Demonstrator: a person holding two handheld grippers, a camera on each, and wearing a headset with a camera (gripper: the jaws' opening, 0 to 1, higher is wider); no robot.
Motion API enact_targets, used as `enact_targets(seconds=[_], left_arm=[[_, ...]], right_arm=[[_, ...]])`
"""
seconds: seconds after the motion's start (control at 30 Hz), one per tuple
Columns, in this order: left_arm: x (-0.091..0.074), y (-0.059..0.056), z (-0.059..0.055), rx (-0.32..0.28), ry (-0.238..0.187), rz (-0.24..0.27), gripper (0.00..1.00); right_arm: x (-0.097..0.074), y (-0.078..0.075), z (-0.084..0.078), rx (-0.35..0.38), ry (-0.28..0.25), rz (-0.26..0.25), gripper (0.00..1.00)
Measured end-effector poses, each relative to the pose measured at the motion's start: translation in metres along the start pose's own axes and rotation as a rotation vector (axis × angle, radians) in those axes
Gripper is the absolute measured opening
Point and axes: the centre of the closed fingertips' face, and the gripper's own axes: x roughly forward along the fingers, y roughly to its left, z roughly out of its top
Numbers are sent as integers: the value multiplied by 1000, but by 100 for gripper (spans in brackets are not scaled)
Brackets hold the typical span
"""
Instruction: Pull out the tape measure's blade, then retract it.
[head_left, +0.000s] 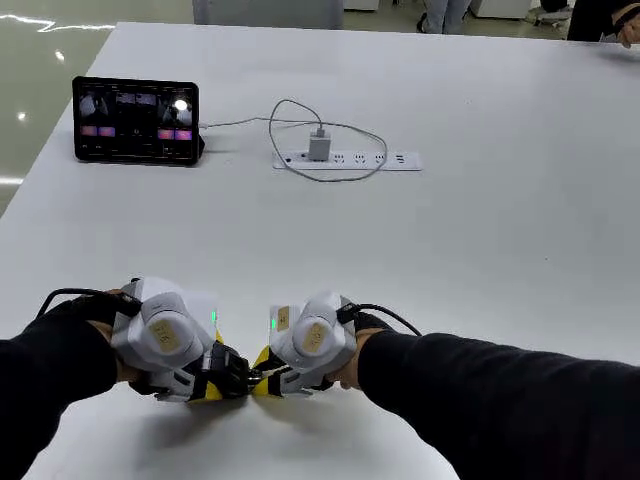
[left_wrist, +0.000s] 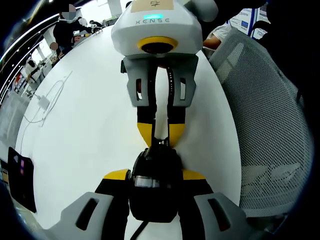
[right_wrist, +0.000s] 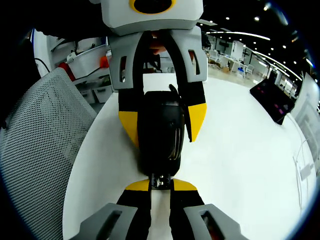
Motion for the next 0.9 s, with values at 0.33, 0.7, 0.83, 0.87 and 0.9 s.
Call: enact_targets(seconds=[0.33,0.7,0.83,0.87,0.9], left_arm=[[-1,-1,0,-2,-10,3,32],[0,-1,1,1,-9,-3,32],[0,-2,1,-2,-14,5,32],[0,-1,1,-5,-16,4,32],[1,0,0,-7,-18,2,32]], right_arm=[[-3,1,-2,10,-1,4,9],[-7,2,-8,9,6,0,9],[-9,1,-9,25,-8,5,9],[-9,0,-9,22,-6,4,9],[-9,0,-10,19,-2,5,9]])
